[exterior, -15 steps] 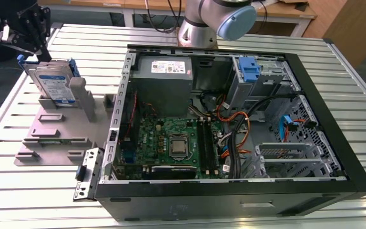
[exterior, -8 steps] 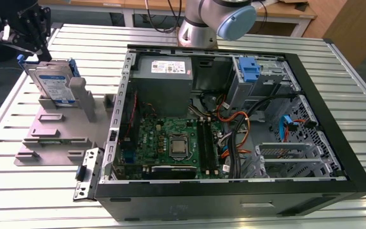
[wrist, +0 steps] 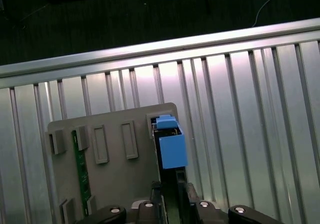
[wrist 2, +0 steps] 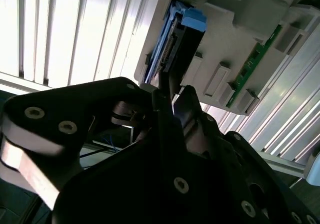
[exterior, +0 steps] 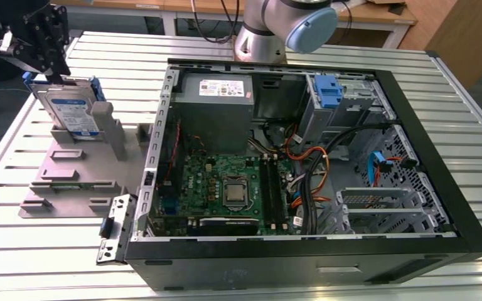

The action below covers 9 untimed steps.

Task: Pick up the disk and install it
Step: 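Pick up the disk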

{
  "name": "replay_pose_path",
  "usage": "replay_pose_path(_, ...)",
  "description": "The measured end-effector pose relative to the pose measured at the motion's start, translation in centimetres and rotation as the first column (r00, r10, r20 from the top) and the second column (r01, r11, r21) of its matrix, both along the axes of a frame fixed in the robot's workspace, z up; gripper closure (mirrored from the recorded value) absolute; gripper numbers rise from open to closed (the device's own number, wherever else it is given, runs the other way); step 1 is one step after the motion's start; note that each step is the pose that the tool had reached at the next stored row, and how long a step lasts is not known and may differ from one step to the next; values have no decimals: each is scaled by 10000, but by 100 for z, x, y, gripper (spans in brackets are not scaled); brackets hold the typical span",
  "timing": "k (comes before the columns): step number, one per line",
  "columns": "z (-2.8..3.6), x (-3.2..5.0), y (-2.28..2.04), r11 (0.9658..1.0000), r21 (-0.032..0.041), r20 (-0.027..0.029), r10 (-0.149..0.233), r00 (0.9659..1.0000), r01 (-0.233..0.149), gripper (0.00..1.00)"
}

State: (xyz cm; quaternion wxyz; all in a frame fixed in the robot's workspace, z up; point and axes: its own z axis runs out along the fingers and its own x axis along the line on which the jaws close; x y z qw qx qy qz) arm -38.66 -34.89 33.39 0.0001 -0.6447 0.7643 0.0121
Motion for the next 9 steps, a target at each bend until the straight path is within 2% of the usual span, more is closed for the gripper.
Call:
replay_pose_path(1, 0, 0, 0, 10000, 0, 0, 0, 10000, 0, 71)
replay_pose_path(4, 0, 0, 0, 10000, 0, 0, 0, 10000, 0, 53)
replay_pose_path(5, 0, 0, 0, 10000, 0, 0, 0, 10000, 0, 53)
replay_pose_path(6, 0, 0, 0, 10000, 0, 1, 0, 10000, 0, 47)
replay_pose_path(9, -2, 0, 1, 10000, 0, 0, 3, 10000, -3, 47)
